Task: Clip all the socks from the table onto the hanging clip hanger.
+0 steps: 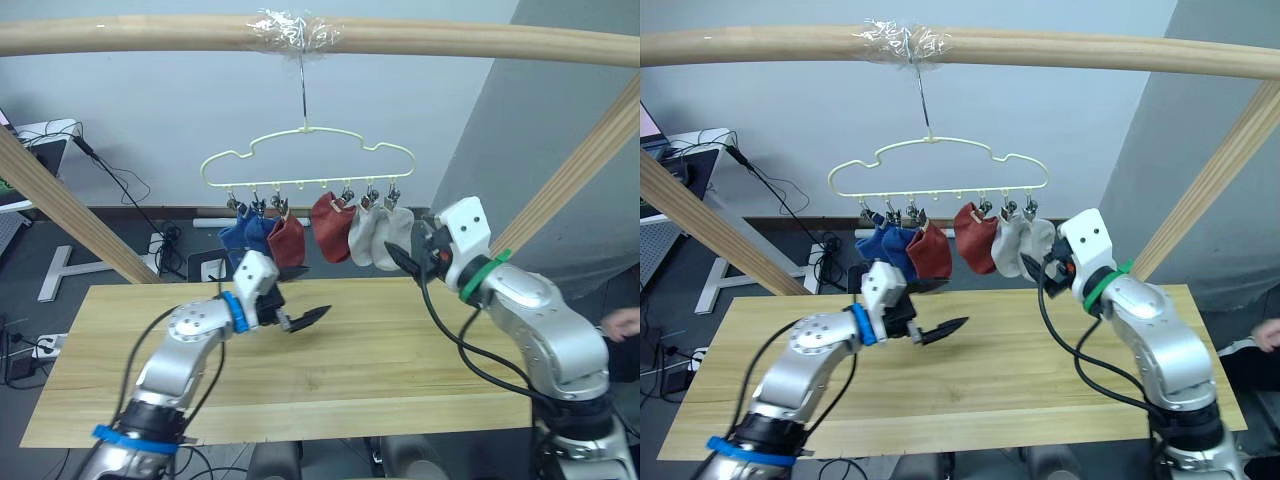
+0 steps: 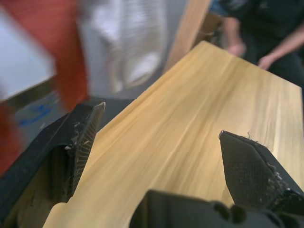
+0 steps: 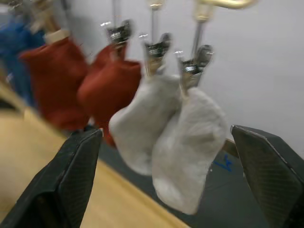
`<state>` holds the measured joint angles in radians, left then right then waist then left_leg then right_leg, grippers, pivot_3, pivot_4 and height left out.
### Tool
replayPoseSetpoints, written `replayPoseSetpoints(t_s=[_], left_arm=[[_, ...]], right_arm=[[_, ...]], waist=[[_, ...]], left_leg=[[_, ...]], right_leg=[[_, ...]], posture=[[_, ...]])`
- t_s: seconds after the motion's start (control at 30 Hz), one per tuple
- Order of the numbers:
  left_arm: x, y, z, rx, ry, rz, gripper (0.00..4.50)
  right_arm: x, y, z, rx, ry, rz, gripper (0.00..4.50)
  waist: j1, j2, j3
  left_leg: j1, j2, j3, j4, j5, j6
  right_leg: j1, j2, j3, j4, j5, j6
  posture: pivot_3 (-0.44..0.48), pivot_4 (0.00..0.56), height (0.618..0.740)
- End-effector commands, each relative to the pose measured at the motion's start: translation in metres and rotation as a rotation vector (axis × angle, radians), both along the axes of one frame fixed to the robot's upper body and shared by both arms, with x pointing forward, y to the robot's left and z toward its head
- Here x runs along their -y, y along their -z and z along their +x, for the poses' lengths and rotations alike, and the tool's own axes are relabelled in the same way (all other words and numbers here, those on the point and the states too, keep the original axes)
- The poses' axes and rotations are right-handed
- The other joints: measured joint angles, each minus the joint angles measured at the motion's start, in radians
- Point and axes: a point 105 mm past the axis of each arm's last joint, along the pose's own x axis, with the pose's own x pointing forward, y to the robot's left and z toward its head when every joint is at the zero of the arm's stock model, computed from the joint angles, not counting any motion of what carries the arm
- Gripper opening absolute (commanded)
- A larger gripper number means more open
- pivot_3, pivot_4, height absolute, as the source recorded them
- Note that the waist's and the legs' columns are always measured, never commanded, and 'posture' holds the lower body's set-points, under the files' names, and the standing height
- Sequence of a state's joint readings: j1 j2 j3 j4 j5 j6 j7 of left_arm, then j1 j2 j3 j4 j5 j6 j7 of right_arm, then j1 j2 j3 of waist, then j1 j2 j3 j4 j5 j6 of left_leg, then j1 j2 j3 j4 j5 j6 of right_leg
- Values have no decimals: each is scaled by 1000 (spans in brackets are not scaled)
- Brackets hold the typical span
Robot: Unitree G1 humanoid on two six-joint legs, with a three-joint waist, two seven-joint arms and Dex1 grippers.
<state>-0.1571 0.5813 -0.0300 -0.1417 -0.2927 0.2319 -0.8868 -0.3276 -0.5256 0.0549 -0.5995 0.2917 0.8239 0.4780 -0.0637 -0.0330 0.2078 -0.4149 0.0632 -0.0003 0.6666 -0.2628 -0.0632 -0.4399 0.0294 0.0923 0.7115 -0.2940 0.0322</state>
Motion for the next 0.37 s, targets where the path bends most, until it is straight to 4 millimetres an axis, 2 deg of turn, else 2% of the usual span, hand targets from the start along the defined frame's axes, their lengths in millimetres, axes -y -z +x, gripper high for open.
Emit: replayPoseSetpoints(t_s=[0.03, 0.1, 0.17, 0.27, 0.37], left_arm=[[-32, -21, -8, 0, -96, 43, 4482], [-70, -25, -12, 12, -197, 171, 4482], [-94, -34, -13, 29, -241, 223, 4482], [-107, -48, -9, 43, -280, 192, 4482], [-101, -56, -10, 49, -243, 140, 4482]], right_arm=[[-6, -21, -27, 119, -208, -78, 4500], [6, -27, -34, 138, -244, -85, 4500], [20, -29, -35, 138, -250, -98, 4500], [32, -29, -31, 141, -247, -126, 4500], [34, -28, -27, 155, -252, -128, 4500]], waist=[[0, 0, 0], [1, -1, 0], [7, -1, 1], [16, -1, 0], [25, -2, 0]], left_leg=[[0, 0, 0, 0, 0, 0], [0, 0, 0, -1, 0, 0], [0, 0, 0, -1, 0, 0], [0, 0, 0, 0, 0, 0], [0, 0, 0, 2, 0, 0]], right_leg=[[0, 0, 0, 0, 0, 0], [0, 0, 0, -1, 0, 0], [0, 0, 0, -1, 0, 0], [0, 0, -1, -1, 0, 0], [1, -1, -1, -1, 0, 0]], posture=[[-3, 193, 700], [10, 190, 700], [23, 185, 700], [45, 170, 700], [56, 160, 700]])
